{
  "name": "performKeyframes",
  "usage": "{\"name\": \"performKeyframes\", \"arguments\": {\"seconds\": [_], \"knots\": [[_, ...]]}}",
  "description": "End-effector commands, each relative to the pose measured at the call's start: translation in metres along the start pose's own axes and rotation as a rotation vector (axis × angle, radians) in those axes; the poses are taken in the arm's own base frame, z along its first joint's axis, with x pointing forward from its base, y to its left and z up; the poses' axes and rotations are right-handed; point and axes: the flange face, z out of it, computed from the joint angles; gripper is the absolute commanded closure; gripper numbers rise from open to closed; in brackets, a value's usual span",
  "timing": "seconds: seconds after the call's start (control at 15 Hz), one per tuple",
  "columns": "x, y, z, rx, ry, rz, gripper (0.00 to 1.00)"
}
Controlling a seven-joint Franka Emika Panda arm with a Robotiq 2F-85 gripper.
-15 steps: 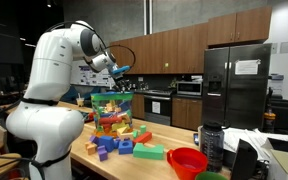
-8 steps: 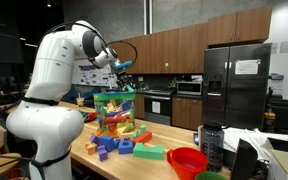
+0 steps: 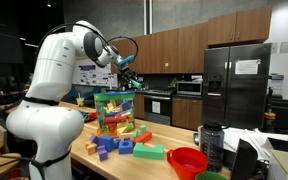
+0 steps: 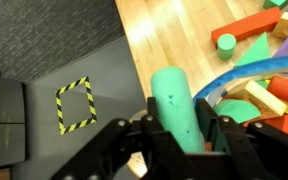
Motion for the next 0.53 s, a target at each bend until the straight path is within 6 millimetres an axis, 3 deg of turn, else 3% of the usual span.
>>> {"name": "performKeyframes", "arguments": {"seconds": [0.0,0.2,0.47], "knots": [[-0.025,0.01,0.002,-0.042,-0.096,0.044,0.84],[-0.044,-0.002,0.026,0.013,-0.204,0.089,0.84],[-0.046,-0.055,0.066,0.176,-0.279,0.203,0.84]]}}
